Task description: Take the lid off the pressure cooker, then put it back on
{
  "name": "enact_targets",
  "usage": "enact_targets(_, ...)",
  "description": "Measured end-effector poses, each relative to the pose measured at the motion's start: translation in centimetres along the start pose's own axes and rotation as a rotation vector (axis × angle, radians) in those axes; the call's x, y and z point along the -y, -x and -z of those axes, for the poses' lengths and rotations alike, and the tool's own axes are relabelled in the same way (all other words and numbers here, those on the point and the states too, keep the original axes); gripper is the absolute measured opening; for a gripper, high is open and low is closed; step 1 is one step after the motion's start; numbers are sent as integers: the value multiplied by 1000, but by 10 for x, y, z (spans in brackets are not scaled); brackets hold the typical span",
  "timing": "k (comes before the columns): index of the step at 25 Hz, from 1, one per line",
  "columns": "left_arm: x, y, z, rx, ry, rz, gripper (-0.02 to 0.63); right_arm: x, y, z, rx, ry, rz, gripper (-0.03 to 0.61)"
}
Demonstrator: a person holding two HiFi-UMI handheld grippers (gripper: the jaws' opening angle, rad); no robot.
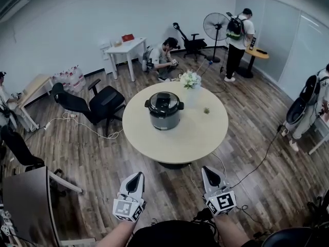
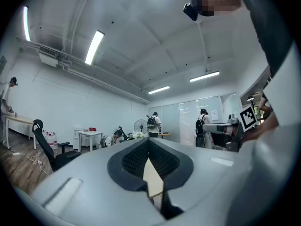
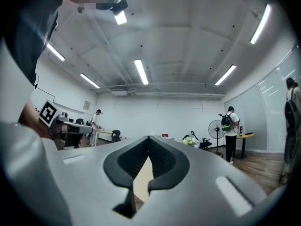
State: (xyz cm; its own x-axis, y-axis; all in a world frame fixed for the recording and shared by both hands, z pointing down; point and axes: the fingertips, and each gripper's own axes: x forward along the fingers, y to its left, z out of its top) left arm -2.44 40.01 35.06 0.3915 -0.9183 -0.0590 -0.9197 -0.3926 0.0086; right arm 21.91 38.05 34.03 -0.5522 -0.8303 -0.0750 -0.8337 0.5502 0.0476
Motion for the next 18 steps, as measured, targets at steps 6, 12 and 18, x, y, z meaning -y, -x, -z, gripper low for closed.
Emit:
enact_targets(6, 9, -15, 10, -13, -17, -47, 0, 17, -2, -4, 76, 53, -56, 8)
enact_targets(12, 7, -37, 19, -31, -20, -75, 0, 39, -20, 19, 21, 19, -77, 8)
enact_targets(18, -14, -76, 31, -32, -15, -64, 0, 48, -75, 37, -7, 17, -112, 597)
